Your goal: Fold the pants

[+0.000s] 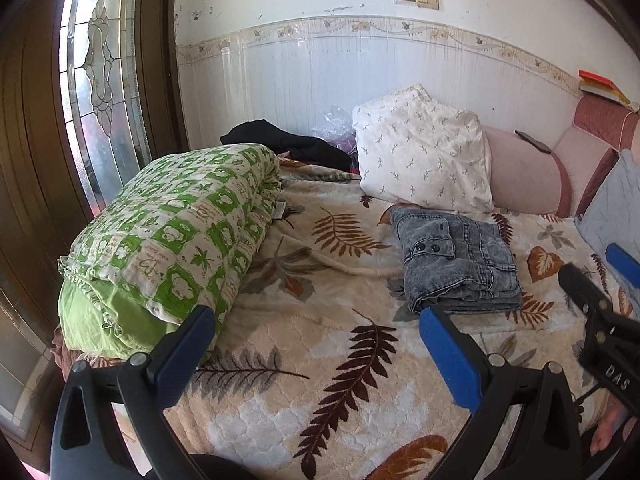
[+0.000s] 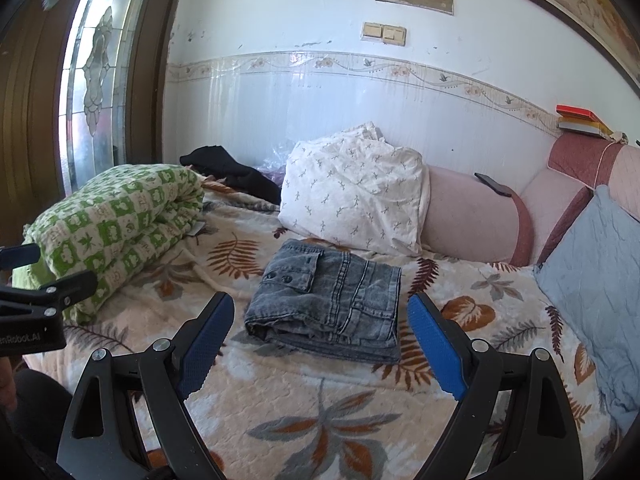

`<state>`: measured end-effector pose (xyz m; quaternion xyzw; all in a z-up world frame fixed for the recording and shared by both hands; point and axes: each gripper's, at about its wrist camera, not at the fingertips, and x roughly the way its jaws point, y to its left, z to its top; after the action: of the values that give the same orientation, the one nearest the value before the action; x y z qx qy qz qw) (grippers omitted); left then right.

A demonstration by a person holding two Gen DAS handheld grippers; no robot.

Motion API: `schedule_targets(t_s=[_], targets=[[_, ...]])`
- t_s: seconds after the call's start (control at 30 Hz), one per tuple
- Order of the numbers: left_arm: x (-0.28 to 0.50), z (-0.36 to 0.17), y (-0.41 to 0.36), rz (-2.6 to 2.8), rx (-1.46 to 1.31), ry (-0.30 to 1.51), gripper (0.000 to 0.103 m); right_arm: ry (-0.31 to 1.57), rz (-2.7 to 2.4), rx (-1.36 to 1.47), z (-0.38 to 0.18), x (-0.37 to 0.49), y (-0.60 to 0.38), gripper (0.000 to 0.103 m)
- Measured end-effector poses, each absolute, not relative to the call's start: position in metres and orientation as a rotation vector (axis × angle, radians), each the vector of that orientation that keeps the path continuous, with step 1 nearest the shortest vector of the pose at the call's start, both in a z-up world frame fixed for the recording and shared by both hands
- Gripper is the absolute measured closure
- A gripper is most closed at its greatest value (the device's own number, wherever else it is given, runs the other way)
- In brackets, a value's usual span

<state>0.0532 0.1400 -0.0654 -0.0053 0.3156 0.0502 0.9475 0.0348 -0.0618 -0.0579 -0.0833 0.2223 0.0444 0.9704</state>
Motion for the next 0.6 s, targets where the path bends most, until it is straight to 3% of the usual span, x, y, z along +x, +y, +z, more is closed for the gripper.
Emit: schedule_targets(t_s=[0.6], targets=[[0.103,-0.067,0.085,0.045,0.052,0.676,0.0,0.439,0.028,-0.076,-0.089,0.066,-0.126,0.013]])
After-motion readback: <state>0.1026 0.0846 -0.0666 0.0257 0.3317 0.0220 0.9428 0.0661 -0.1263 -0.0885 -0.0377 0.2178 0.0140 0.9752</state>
